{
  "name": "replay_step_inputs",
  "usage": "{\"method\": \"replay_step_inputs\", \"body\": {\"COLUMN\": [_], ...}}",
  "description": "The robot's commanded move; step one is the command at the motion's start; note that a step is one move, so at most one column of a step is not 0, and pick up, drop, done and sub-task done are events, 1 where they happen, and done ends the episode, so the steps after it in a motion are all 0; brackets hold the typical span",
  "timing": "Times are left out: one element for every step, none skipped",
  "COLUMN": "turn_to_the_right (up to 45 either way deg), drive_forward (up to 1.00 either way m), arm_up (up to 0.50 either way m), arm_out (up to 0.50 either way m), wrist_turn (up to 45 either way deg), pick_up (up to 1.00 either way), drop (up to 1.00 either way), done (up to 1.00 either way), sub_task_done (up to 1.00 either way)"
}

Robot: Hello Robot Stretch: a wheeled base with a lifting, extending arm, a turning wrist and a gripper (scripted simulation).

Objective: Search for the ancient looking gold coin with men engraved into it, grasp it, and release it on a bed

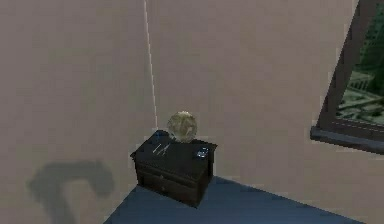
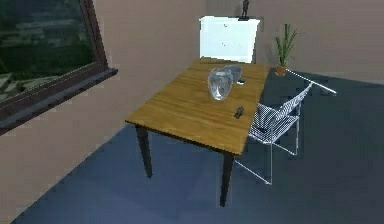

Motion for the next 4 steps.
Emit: {"method": "replay_step_inputs", "body": {"turn_to_the_right": [3.0,0.0,-45.0,-45.0], "drive_forward": [0.0,0.65,0.0,0.0], "arm_up": [0.0,0.0,0.0,0.0], "arm_out": [0.0,0.0,0.0,0.0], "wrist_turn": [0.0,0.0,0.0,0.0], "pick_up": [0.0,0.0,0.0,0.0], "drop": [0.0,0.0,0.0,0.0], "done": [0.0,0.0,0.0,0.0], "sub_task_done": [0.0,0.0,0.0,0.0]}}
